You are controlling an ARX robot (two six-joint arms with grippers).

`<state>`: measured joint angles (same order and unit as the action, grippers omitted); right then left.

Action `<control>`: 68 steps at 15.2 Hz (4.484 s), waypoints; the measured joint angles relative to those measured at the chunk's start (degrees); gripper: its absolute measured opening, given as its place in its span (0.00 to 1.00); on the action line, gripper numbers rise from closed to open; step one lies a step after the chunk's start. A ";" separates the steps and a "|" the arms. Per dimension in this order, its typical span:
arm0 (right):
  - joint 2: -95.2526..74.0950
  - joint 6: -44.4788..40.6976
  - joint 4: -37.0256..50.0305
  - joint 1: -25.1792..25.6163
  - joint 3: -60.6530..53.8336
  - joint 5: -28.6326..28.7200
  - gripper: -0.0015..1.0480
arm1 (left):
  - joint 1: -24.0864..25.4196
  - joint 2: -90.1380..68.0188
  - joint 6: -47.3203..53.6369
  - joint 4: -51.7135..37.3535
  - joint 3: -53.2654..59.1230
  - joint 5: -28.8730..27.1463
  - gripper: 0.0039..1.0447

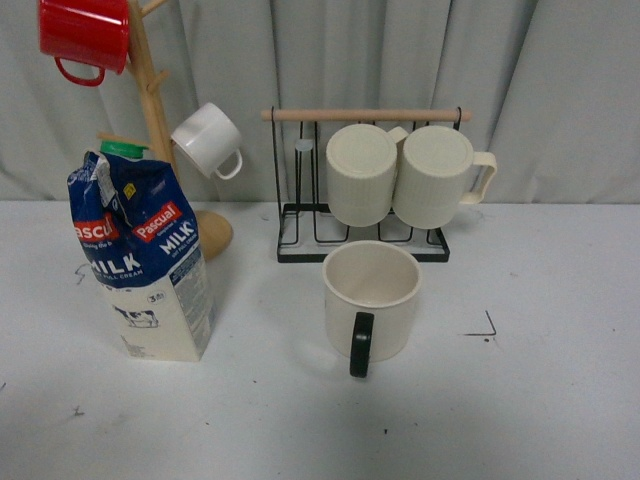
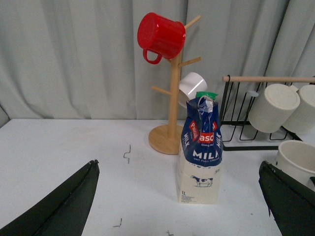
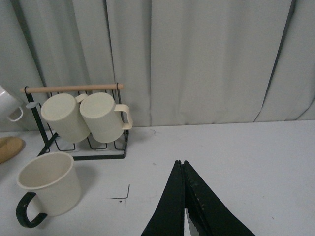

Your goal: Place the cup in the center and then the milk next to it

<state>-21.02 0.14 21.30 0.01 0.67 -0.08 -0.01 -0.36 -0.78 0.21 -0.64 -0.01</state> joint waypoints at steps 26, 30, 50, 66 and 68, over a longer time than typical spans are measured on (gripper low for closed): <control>20.76 -0.02 -21.49 0.00 0.00 0.09 0.94 | -3.78 -53.77 -0.17 -12.87 -27.28 12.15 0.94; 20.76 -0.02 -21.49 0.00 0.00 0.11 0.94 | -1.88 -74.60 5.92 -18.91 -36.98 14.23 0.94; 20.76 -0.02 -21.49 0.00 0.00 0.09 0.94 | -4.52 -100.52 8.22 -23.12 -48.85 7.15 0.28; 20.76 -0.02 -21.49 0.00 0.00 0.09 0.94 | -19.26 -99.14 -1.27 -25.59 -47.76 -8.37 0.03; 20.76 -0.02 -21.49 0.00 0.00 0.09 0.94 | -20.06 -99.80 -1.92 -25.88 -48.04 -9.05 0.03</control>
<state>-0.25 0.12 -0.19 0.01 0.67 0.01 -20.08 -100.16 -2.70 -25.67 -48.69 -9.06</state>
